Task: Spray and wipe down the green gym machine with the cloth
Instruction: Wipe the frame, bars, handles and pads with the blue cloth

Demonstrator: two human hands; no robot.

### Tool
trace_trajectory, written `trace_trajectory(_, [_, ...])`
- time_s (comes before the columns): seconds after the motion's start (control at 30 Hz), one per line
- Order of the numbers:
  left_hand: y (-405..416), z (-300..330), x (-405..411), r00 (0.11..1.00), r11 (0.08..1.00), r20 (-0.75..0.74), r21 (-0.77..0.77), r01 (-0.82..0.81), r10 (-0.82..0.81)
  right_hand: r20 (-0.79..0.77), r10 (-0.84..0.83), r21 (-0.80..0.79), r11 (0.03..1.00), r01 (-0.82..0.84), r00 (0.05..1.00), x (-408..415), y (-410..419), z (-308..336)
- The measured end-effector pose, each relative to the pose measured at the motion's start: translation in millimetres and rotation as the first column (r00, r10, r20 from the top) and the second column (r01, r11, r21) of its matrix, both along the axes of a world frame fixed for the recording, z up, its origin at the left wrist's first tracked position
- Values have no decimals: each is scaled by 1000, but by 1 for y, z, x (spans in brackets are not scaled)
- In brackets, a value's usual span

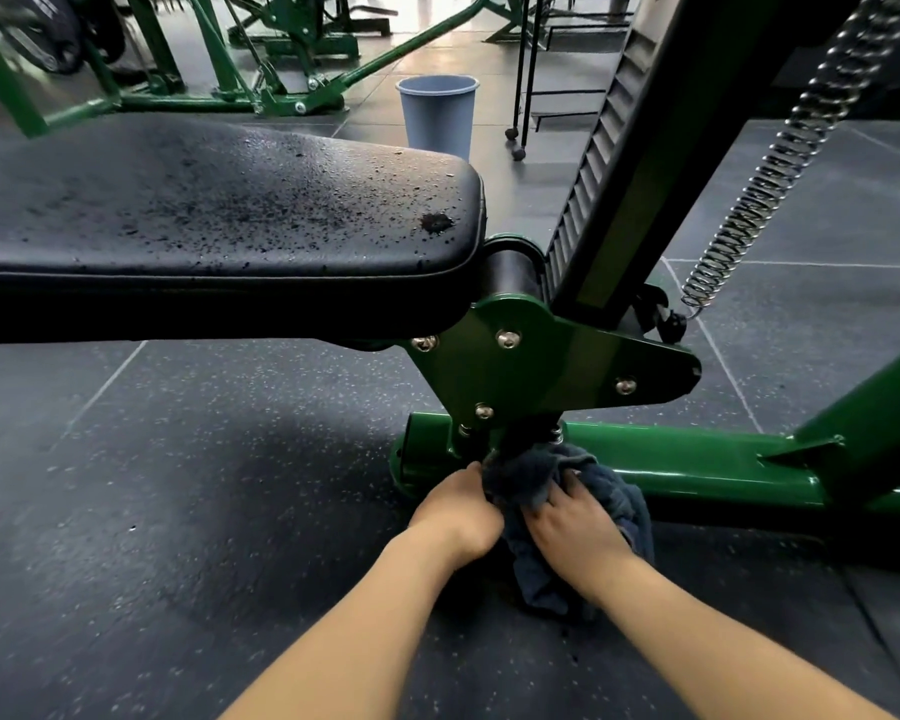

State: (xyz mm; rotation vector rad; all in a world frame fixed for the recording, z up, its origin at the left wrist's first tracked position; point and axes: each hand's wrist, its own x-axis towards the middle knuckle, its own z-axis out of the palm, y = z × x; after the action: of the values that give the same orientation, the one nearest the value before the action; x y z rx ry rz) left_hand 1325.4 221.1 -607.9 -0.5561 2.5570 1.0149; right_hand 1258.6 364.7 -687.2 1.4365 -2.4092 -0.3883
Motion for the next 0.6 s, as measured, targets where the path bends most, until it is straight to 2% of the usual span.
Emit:
trace_trajectory(0.1, [-2,0,0,1000,1000,4,28,-10,10,64,15,-148,989,-5,998,-1,-5,19])
trace_trajectory(0.2, [1,10,-2,987,973,68,173,-155,145,103,-12,-308,951,43,995,3,-2,45])
trace_trajectory(0.23, [3,15,-2,967,929,146,281,-243,208,129,0,-337,941,44,992,5,1,51])
trace_trajectory(0.3, [6,28,0,903,755,312,503,-421,295,215,50,-383,923,37,975,13,4,65])
trace_trajectory(0.37, [7,39,0,863,561,381,656,-505,331,307,119,-459,888,38,944,24,3,76])
trace_trajectory(0.4, [7,43,0,858,500,381,699,-511,344,336,149,-492,870,38,930,28,3,82])
trace_trajectory(0.43, [6,45,1,866,485,354,722,-494,354,345,166,-502,864,32,924,33,3,88])
trace_trajectory(0.53, [1,55,4,880,511,250,737,-443,404,195,167,-492,869,-50,966,39,9,101])
trace_trajectory(0.6, [-4,61,8,882,498,211,758,-420,422,177,142,-479,877,-40,974,40,13,107])
